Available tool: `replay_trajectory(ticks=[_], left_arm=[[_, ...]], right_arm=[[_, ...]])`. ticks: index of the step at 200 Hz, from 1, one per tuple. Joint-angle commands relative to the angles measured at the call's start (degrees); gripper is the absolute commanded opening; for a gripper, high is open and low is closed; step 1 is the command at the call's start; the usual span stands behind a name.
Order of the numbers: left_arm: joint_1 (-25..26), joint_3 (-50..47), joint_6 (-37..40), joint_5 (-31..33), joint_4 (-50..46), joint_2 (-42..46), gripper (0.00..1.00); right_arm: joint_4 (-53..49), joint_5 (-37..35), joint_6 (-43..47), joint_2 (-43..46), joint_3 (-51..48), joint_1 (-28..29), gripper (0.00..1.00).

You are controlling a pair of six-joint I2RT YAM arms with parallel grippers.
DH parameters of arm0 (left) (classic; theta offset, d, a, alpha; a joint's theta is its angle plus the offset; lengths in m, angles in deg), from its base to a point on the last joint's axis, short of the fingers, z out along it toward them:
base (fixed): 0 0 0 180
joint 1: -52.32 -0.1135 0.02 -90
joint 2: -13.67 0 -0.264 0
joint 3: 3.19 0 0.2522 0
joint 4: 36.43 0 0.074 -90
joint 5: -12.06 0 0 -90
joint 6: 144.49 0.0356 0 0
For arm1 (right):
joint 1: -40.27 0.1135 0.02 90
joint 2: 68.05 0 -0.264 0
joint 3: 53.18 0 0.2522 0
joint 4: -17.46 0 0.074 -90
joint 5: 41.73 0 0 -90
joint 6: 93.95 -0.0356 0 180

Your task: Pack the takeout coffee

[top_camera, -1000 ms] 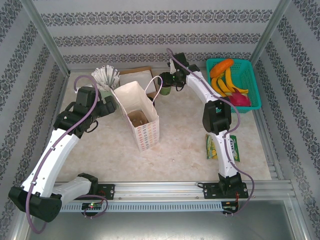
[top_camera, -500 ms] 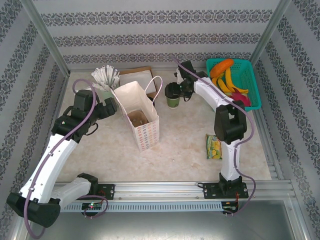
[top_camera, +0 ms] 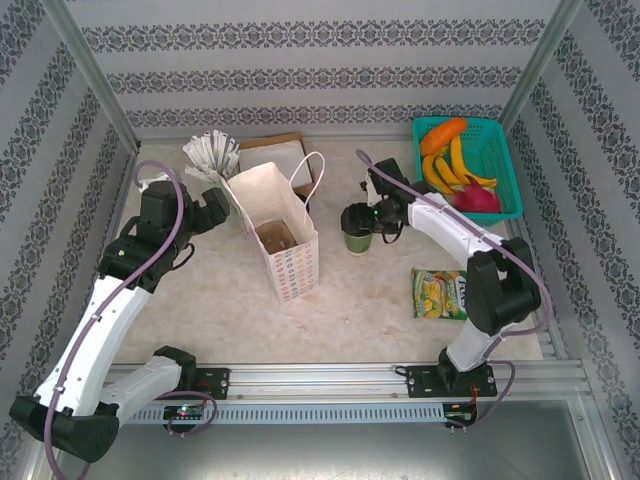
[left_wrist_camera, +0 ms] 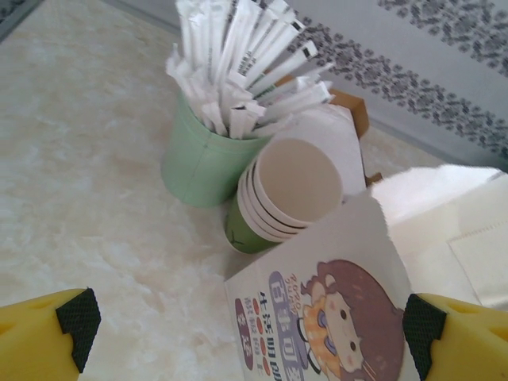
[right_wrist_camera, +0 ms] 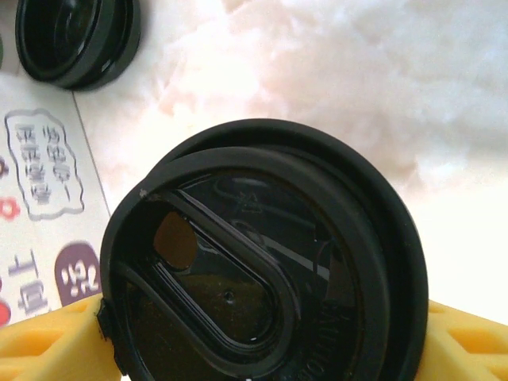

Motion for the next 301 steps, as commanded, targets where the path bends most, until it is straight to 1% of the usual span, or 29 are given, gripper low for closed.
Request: replay_trajectory(ticks=[1,24,85,110,147,176,199,213,240,281,301], left_arm=[[-0.7,0.0,-3.5,3.5,0.6,0.6,1.0],[-0.8,-1.8,-2.3,0.9,3.3,1.8,1.0],[-0.7,-2.6,-3.1,2.2,3.2,3.3,1.0],[-0.7,-2.7,-3.5,2.1,3.4,3.2,1.0],[-0.8,-3.0,-3.8,1.9,3.9,3.0,1.0],[-0.8,-3.0,-3.9,1.3,4.3,2.7,1.0],[-0.7,-3.4,-4.0,1.5,4.1,2.7,1.0],[-0.8,-3.5,-4.3,2.1,4.0,2.7,1.0],[-0.8,-3.9,-4.4,3.0,4.0,2.8,1.0],[-0.8,-4.2,-3.6,3.1,4.4,3.1,1.0],[-0.8,-4.8,-2.9,2.2,5.5,3.2,1.0]], right_arm=[[-0.9,0.5,-1.4,5.0,-4.6,0.8,0.77],[0.0,1.3,-2.1,9.5,-9.2,1.6,0.77],[2.9,2.9,-2.3,18.9,-19.2,3.7,0.79],[3.0,3.0,-2.1,20.3,-20.9,4.3,0.79],[3.1,1.3,-1.8,21.0,-22.1,4.8,0.82],[2.7,1.6,-1.2,21.5,-21.3,4.8,0.89],[1.1,0.5,-1.3,21.7,-19.3,4.8,0.92],[-0.3,-0.6,-2.3,21.3,-17.8,4.8,0.98],[-6.1,-5.0,-6.2,18.5,-13.9,4.8,0.98],[-15.3,-5.5,-9.8,12.6,-6.6,6.3,0.98],[-18.0,-2.6,-11.9,10.3,-3.7,6.2,0.98]])
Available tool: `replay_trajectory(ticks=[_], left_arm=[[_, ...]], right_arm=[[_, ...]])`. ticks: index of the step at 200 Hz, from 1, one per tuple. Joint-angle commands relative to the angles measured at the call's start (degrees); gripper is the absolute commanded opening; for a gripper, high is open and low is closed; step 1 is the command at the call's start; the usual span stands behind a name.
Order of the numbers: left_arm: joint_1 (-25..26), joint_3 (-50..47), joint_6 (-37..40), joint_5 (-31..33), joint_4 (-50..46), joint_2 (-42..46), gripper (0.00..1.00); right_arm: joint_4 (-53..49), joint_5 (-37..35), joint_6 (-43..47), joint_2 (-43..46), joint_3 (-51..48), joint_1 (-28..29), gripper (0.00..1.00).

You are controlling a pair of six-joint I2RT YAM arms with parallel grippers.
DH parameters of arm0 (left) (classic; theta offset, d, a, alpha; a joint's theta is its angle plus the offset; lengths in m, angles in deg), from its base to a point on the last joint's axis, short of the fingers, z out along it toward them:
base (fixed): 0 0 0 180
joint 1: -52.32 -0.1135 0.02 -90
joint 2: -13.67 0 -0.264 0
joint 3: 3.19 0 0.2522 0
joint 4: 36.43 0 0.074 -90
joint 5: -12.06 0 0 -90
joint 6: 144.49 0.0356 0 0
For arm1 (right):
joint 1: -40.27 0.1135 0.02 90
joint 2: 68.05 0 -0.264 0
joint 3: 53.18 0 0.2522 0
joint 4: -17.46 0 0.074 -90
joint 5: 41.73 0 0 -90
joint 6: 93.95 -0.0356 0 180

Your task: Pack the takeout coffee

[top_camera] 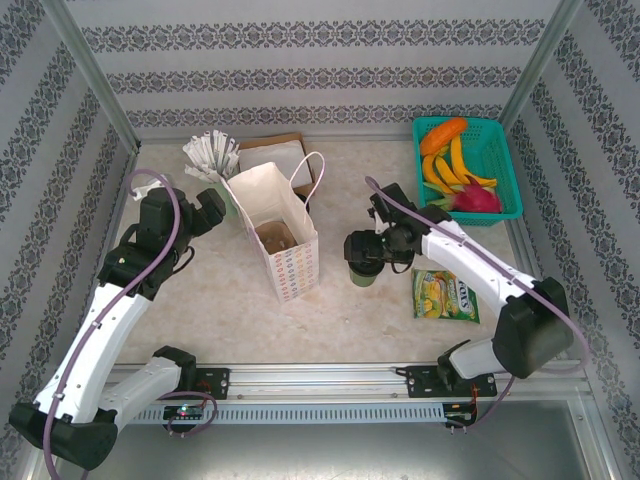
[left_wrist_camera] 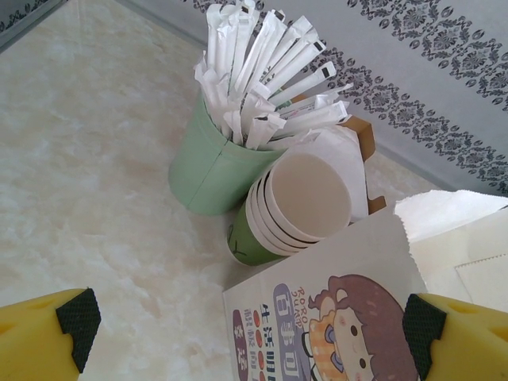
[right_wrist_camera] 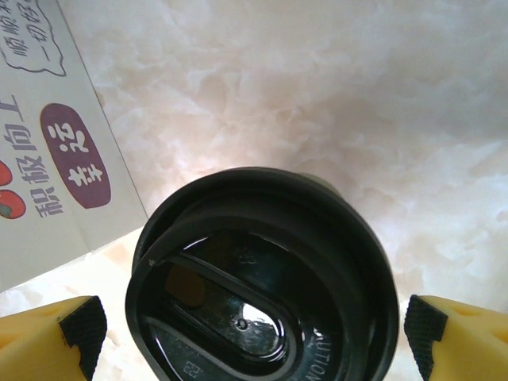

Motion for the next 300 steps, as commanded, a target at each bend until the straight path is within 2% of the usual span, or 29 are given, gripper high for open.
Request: replay_trajectory(ticks=[1,91,162,243,300], left_arm=[[-0.8,-1.0,0.9,0.4,2.7,0.6,1.0],[-0.8,-3.6,3.9,0.7,4.6,1.7,1.0],[-0.7,-4.2,4.8,1.0,4.4,1.9,1.0],[-0.7,-4.9,3.7,3.0,3.0,3.0,1.0],[-0.8,-6.1,3.6,2.4,3.2,3.7,1.0]], right_arm=[[-7.4,1.0,-4.0,-2.5,3.9,0.6,0.98],[-15.7,-4.2,-3.9,-10.6,12.1,3.5,0.98],[-17.9,-7.6,-4.5,-13.7,14.9,5.1,0.98],[-17.9,-6.7,-4.4,-15.6,14.6,5.4,0.98],[-24.5,-8.1,-1.4,-18.6,19.4,5.2,0.98]])
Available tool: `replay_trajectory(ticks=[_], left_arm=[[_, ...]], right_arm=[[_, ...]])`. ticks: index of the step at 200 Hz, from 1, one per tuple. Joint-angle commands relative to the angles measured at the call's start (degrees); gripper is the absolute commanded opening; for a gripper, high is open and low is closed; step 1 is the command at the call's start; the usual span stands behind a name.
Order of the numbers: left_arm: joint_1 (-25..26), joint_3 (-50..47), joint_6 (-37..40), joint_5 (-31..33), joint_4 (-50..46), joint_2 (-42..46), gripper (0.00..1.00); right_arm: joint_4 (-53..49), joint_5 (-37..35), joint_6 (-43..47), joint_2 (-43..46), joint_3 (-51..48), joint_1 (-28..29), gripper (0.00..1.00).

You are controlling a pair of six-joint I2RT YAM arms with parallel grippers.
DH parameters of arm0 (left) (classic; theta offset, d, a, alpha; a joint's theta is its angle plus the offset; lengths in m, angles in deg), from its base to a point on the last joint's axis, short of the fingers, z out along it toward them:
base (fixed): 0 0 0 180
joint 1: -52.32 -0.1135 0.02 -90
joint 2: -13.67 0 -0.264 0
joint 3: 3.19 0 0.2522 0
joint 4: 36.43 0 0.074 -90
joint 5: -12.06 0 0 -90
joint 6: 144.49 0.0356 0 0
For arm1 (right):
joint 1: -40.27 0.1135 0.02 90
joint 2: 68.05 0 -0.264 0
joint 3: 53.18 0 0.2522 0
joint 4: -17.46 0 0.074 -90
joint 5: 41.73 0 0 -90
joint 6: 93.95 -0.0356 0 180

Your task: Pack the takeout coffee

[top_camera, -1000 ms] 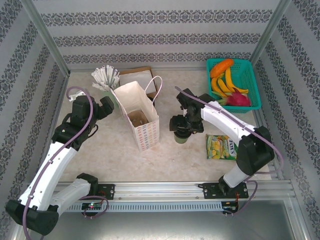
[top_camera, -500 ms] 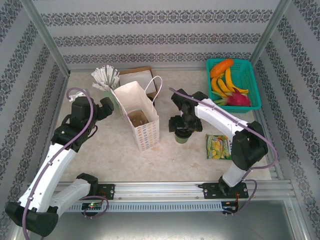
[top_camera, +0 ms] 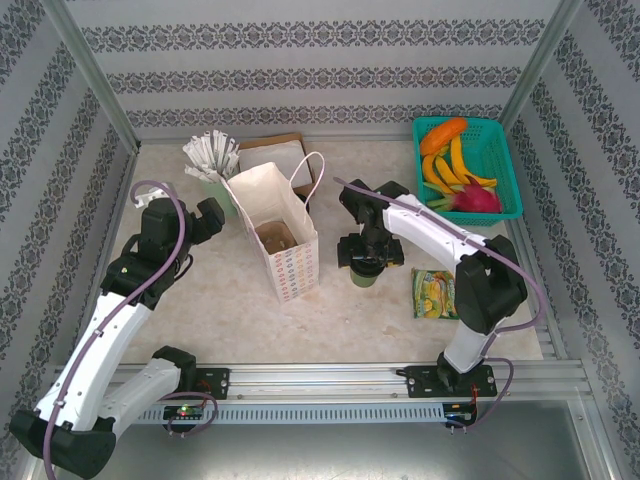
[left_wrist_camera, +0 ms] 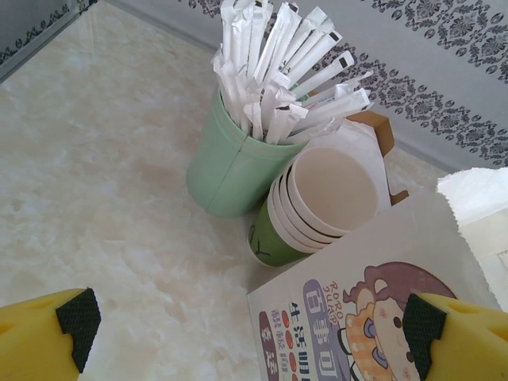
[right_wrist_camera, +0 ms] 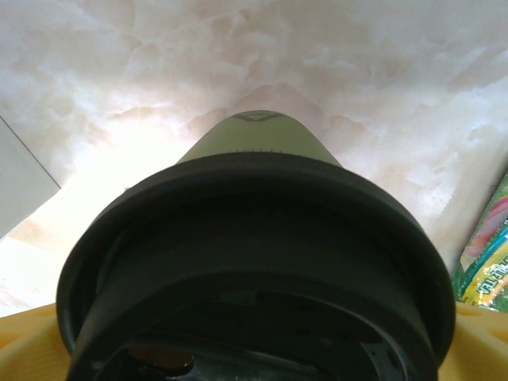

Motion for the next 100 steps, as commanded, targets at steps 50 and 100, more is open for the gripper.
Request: replay_trajectory(ticks=[50,100], left_arm=[[-0.7,-0.8,0.3,1.1,0.0,0.4,1.0],[-0.8,-0.6,1.1,0.9,0.4,-0.6,1.0]], right_arm=[[-7.5,-2.2,2.8,-3.2,6.0,-0.1,0.98],[-6.0,-0.4,2.6,-3.8,4.9,-0.5,0.98]])
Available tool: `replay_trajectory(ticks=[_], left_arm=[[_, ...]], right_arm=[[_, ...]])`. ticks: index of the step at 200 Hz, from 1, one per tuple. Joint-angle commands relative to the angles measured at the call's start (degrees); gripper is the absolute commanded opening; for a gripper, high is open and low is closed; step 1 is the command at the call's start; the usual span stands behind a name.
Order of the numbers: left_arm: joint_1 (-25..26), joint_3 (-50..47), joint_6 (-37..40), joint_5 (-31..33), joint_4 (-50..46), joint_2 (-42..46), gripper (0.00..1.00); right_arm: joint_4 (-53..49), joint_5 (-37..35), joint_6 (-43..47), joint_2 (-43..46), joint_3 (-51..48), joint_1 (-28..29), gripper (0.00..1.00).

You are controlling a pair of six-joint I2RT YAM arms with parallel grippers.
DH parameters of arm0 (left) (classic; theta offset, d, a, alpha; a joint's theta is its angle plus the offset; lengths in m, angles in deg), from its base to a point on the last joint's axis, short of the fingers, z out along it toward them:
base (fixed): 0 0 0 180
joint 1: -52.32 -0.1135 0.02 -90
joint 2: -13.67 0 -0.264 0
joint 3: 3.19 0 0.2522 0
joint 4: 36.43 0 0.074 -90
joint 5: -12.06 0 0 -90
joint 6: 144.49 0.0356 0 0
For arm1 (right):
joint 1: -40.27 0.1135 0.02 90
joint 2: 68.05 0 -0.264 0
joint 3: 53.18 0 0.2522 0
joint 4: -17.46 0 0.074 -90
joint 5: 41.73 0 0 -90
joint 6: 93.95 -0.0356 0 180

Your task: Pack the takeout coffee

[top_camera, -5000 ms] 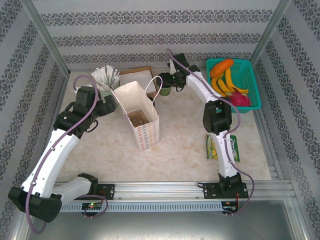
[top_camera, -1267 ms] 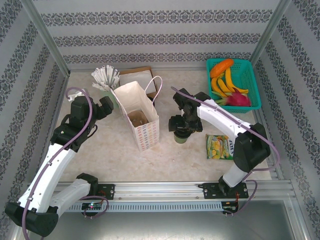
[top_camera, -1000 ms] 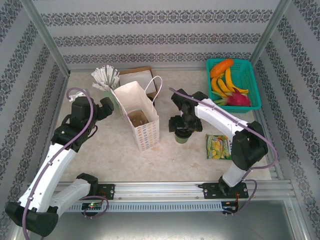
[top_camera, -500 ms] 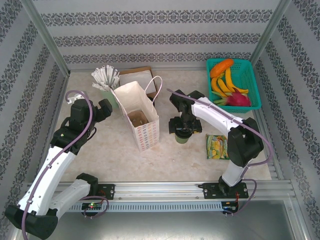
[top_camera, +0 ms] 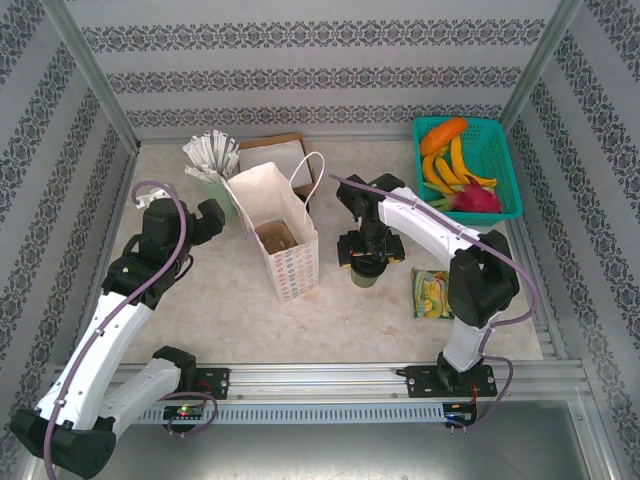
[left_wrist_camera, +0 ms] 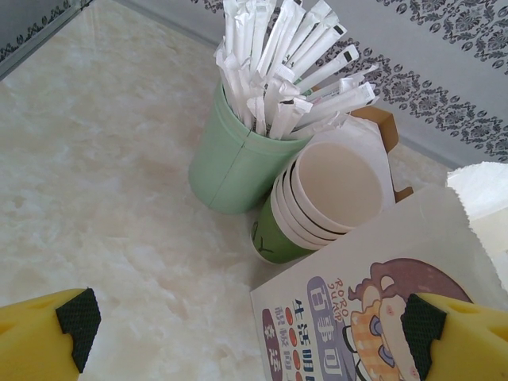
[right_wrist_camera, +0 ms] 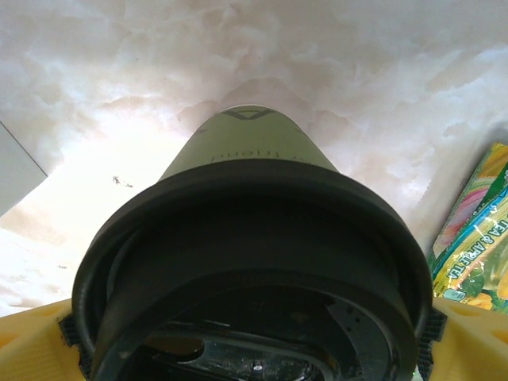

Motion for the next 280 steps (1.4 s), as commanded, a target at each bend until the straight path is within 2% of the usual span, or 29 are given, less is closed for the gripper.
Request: replay_trajectory(ticks=[1,153,202,242,255,280], left_arm=[[-0.8,-0.2,1.1,0.9,0.4,-0.4,1.0],[-0.8,-0.2,1.2,0.5,0.0,-0.7,1.0],[-0.8,-0.1,0.9,0.5,-0.2,-0.9,1.0],[-0.9,4.7,-2.6,2.8,-5.9,-3.8,1.0],[-2.1,7.7,-3.2,0.9,-8.5,-5.7,1.0],[-5.9,12.6,-1.3,-7.3,-10.1,-9.4,1.0]], right_arm=[[-0.8,0.4,0.4,-0.8,0.2,-0.3,0.98],[2.6,1.8,-1.1,0.9,-2.8,-1.6,0.98],[0.3,0.0,-0.4,1.7,-1.8,-1.4,0.89],[-2.3,-1.5,1.3,4.2,-1.2,-1.4,0.85],[-3.6,-1.5,2.3,5.5,-1.3,-1.5,0.84],[-6.3,-1.0,4.2,8.2,-1.2,-1.6,0.79]])
